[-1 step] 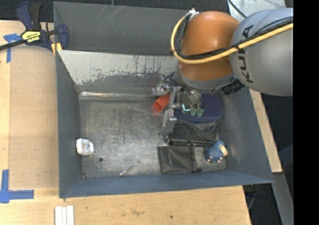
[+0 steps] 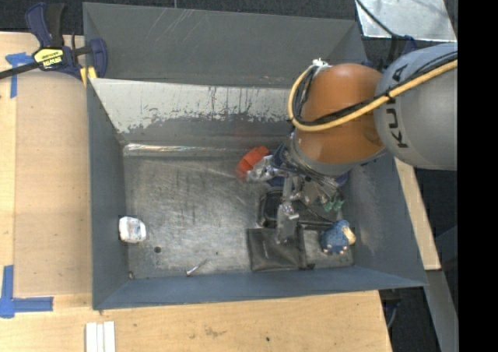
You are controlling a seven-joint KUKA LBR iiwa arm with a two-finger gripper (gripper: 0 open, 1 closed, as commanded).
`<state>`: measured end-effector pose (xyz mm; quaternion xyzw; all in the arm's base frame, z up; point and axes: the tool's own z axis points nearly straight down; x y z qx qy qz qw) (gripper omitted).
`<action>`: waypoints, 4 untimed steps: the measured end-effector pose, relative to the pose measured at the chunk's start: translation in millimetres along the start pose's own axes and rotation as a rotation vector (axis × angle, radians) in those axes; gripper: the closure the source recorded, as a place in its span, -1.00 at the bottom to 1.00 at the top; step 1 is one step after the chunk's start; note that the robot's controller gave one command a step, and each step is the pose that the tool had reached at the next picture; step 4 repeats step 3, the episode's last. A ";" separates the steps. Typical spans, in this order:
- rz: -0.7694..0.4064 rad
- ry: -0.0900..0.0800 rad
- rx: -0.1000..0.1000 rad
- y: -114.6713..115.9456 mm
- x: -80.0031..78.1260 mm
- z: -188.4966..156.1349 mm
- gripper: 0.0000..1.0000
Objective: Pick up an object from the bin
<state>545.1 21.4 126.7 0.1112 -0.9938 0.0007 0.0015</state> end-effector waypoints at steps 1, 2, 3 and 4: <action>-0.200 -0.034 0.000 -53.7 17.3 49.3 -1.00; -0.198 -0.044 0.000 -52.3 14.3 47.6 1.00; -0.350 -0.009 0.002 -51.9 -29.4 -92.7 1.00; -0.350 -0.009 0.002 -51.9 -29.4 -92.7 1.00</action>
Offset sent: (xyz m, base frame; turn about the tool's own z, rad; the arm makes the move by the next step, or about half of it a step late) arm -0.0134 -0.0613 -0.0567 -0.1988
